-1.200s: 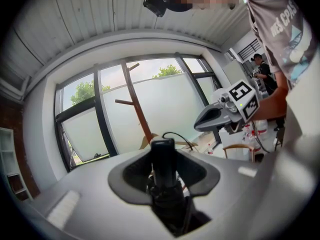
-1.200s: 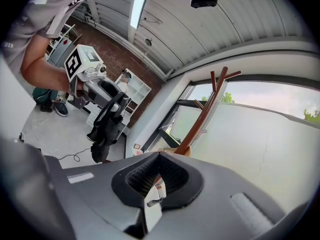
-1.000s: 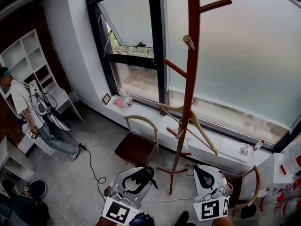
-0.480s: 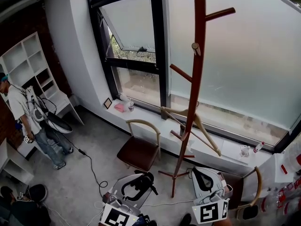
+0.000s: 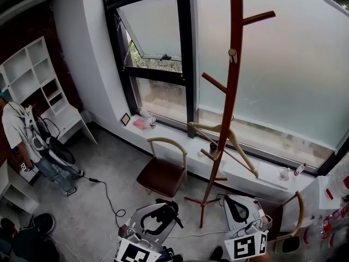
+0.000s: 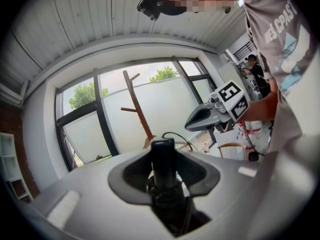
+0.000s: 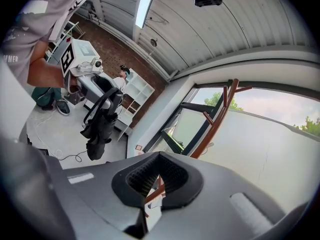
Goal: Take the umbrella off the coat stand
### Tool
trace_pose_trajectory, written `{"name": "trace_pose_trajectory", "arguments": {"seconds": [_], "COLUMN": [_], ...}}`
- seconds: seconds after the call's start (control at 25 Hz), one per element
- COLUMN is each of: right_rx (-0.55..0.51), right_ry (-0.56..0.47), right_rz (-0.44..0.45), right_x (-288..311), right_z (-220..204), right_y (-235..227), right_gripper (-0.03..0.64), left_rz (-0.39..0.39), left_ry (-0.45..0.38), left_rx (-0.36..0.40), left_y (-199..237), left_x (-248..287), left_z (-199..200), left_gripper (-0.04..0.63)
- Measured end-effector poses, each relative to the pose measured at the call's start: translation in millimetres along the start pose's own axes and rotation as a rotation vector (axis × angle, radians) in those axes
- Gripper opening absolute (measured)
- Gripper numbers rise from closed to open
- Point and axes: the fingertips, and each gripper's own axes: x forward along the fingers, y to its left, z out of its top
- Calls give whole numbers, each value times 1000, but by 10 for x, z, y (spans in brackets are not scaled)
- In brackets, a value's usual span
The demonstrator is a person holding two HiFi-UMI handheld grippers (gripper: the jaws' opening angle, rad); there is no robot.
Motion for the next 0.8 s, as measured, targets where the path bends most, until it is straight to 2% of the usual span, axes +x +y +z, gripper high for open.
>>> {"name": "trace_pose_trajectory", "arguments": {"seconds": [0.28,0.8], "right_rx": [-2,-7], "right_ry": [15,31], "right_rz": [5,3], "right_x": [-38,-67], "right_z": [15,-7], "right_y": [58,95], "right_gripper": [0,0], "left_rz": [0,1], "left_ry": [-17,-2], "left_rx": [13,-14], "left_y": [0,6], "left_x": [-104,-92], "left_z": [-63,-94], "left_gripper": [146,146]}}
